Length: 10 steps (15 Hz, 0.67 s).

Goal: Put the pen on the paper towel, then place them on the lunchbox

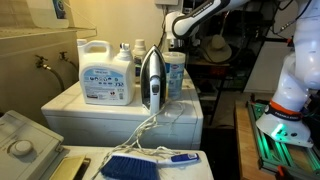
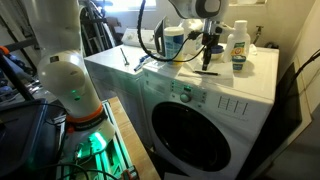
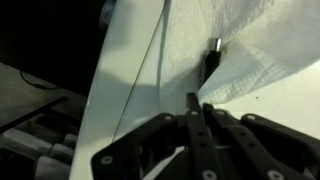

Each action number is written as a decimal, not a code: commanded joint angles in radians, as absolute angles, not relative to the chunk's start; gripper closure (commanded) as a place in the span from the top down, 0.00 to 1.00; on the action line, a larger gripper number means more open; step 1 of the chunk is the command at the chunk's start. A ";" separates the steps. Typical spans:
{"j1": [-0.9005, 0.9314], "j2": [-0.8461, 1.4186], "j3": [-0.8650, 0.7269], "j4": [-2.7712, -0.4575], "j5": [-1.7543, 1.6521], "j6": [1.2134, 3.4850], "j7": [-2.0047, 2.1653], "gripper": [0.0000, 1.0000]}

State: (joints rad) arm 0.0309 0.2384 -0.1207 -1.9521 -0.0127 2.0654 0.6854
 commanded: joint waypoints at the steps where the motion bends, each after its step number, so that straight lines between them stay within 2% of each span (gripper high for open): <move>1: 0.017 0.192 -0.112 -2.040 -0.009 2.141 0.684 0.08; 6: 0.020 0.185 -0.115 -2.091 -0.033 2.202 0.688 0.08; 7: 0.019 0.182 -0.115 -2.098 -0.031 2.209 0.684 0.13; 9: 0.018 0.174 -0.116 -2.111 -0.031 2.222 0.686 0.38; 10: 0.016 0.167 -0.115 -2.116 -0.026 2.227 0.678 0.45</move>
State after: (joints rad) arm 0.0305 0.2113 -0.1194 -2.0602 -0.0136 2.1926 0.6852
